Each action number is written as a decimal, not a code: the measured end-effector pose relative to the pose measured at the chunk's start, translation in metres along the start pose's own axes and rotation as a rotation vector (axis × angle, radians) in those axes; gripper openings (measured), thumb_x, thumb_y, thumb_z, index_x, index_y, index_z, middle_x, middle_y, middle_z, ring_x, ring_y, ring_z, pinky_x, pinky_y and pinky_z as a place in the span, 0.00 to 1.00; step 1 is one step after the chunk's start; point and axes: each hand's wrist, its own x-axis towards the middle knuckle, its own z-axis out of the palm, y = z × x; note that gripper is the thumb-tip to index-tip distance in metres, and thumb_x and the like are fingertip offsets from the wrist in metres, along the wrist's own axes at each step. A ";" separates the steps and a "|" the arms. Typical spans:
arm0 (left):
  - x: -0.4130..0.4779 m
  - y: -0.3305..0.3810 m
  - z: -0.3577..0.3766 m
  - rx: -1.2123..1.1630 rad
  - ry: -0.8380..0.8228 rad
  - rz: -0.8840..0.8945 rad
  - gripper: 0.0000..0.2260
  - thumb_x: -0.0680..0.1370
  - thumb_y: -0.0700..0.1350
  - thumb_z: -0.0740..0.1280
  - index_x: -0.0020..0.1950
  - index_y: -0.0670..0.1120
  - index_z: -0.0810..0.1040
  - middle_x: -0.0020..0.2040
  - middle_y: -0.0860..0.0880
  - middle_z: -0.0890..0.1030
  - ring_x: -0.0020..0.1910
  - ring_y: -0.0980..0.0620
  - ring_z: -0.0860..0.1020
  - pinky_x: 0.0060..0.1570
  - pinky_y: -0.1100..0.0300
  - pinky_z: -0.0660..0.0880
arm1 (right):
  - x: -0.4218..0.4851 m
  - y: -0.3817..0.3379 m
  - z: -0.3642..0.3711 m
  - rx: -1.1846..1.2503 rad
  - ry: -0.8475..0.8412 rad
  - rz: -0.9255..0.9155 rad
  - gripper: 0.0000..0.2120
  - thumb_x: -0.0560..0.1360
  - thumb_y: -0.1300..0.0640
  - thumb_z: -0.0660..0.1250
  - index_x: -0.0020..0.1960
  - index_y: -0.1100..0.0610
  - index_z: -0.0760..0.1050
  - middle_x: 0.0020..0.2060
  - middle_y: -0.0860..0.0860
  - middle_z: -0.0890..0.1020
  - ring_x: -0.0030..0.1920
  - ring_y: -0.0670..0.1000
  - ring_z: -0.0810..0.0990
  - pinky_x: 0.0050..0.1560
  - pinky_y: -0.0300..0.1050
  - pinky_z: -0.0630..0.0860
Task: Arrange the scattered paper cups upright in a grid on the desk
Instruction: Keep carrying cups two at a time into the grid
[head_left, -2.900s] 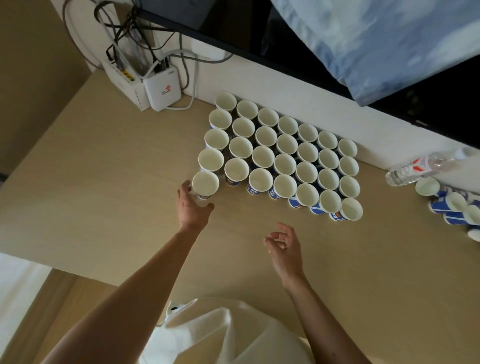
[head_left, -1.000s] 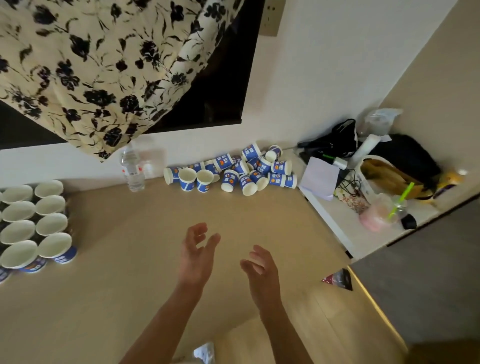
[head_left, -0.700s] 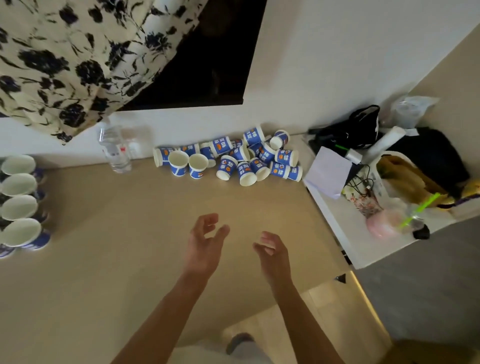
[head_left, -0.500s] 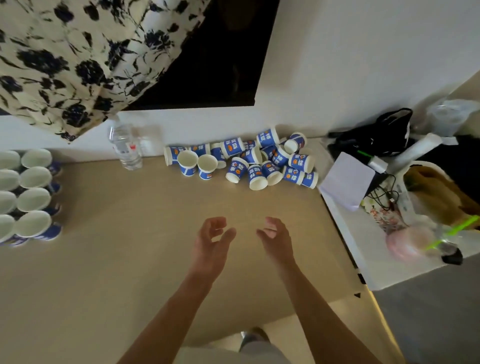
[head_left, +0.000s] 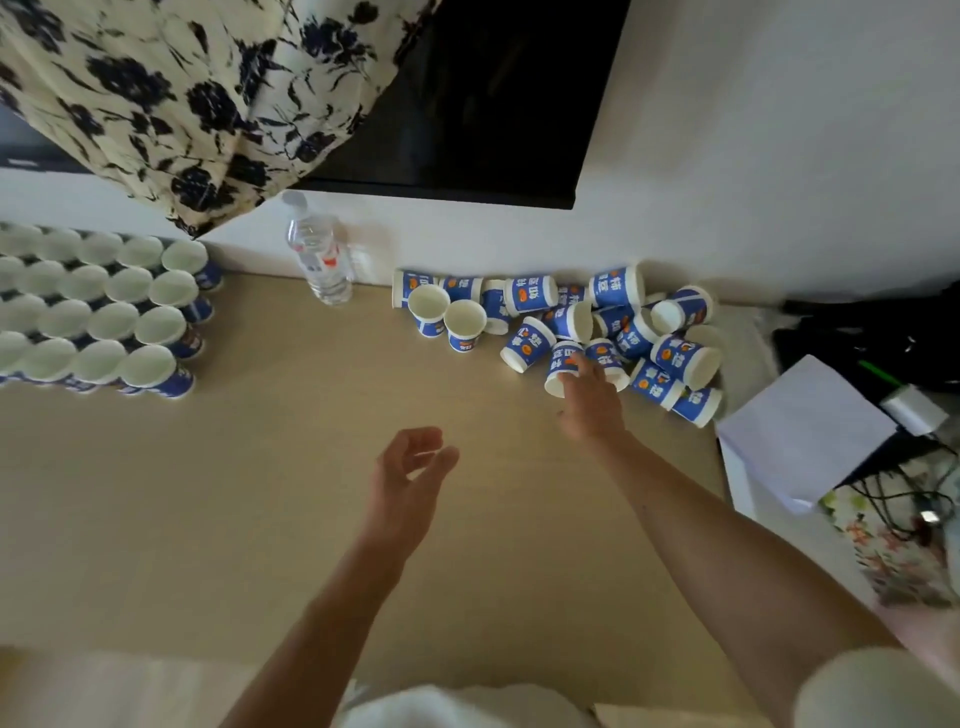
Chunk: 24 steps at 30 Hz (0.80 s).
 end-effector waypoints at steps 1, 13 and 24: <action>-0.002 -0.002 0.000 0.002 0.008 -0.009 0.15 0.68 0.54 0.70 0.52 0.50 0.79 0.50 0.53 0.82 0.47 0.58 0.80 0.45 0.60 0.74 | 0.002 0.001 0.001 -0.044 -0.006 -0.038 0.22 0.74 0.61 0.72 0.66 0.58 0.73 0.77 0.56 0.60 0.76 0.59 0.61 0.65 0.55 0.73; -0.011 -0.002 0.028 0.048 -0.024 -0.029 0.15 0.69 0.55 0.69 0.52 0.51 0.79 0.52 0.51 0.82 0.49 0.57 0.80 0.48 0.57 0.74 | 0.000 0.028 0.013 -0.104 0.008 -0.115 0.25 0.73 0.61 0.71 0.69 0.61 0.71 0.78 0.53 0.59 0.78 0.57 0.59 0.71 0.57 0.66; -0.002 0.001 0.051 0.449 -0.075 0.159 0.22 0.73 0.46 0.77 0.65 0.50 0.75 0.62 0.56 0.77 0.60 0.55 0.76 0.55 0.58 0.75 | -0.053 0.038 -0.038 0.699 0.085 -0.039 0.18 0.76 0.53 0.72 0.62 0.58 0.80 0.57 0.51 0.82 0.54 0.49 0.81 0.54 0.45 0.76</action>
